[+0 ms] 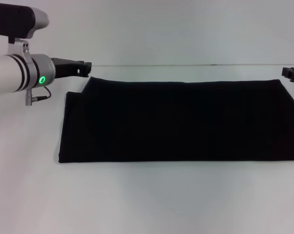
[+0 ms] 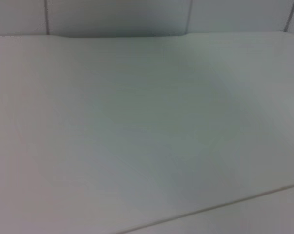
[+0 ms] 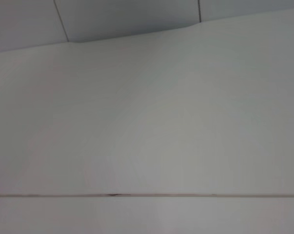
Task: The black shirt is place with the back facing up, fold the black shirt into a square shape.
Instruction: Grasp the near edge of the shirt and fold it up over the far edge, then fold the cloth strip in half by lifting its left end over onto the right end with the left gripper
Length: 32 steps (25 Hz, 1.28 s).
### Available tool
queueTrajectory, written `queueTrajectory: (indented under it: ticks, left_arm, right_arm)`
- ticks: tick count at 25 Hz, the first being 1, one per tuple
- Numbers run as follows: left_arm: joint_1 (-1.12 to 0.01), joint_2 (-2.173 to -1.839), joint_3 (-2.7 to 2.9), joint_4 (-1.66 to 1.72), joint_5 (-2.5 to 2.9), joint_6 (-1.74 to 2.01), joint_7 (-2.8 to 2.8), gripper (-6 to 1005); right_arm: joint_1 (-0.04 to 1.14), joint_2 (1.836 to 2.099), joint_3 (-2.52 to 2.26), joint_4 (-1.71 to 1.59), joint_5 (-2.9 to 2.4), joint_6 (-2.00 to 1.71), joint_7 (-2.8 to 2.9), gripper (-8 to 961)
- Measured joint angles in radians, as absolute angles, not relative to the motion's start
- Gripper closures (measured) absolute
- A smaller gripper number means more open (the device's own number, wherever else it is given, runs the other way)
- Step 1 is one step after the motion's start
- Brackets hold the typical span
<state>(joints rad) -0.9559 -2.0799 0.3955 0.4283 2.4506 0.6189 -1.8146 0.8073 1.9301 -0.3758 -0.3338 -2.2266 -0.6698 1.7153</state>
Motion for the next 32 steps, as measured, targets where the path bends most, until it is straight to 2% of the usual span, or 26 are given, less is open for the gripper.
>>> queueTrajectory:
  ticks: [1,4,9,10,12,17,23,28,32]
  left_arm:
    - [-0.955,-2.084,0.396,0.429,2.451,0.598,-1.815,976]
    - [-0.952,-2.093,0.396,0.429,2.450,0.543,-1.815,975]
    - [-0.939,-2.092,0.385,0.442,2.428,0.531,-1.837,774]
    - [-0.929,-2.090,0.386,0.457,2.419,0.565,-1.856,697]
    - [-0.899,-2.087,0.392,0.511,2.412,0.676,-1.910,542]
    - [-0.822,-2.061,0.390,0.627,2.403,1.113,-2.039,304]
    - [-0.744,-2.035,0.382,0.654,2.377,1.386,-2.163,117]
    - [-0.710,-2.031,0.389,0.672,2.390,1.468,-2.277,108]
    - [-0.700,-2.019,0.383,0.696,2.438,1.514,-2.403,108]
  right_arm:
    - [0.805,1.930,-0.376,-0.337,-2.226,-0.666,1.716,873]
    - [0.800,1.930,-0.372,-0.352,-2.226,-0.647,1.723,734]
    - [0.796,1.915,-0.370,-0.368,-2.224,-0.686,1.747,499]
    - [0.794,1.911,-0.371,-0.375,-2.224,-0.717,1.759,452]
    - [0.782,1.905,-0.369,-0.403,-2.223,-0.809,1.786,367]
    - [0.723,1.904,-0.363,-0.457,-2.147,-1.077,1.815,183]
    - [0.677,1.909,-0.371,-0.464,-2.073,-1.232,1.801,125]
    - [0.678,1.915,-0.410,-0.466,-2.078,-1.270,1.769,76]
    - [0.699,1.919,-0.458,-0.466,-2.079,-1.262,1.772,73]
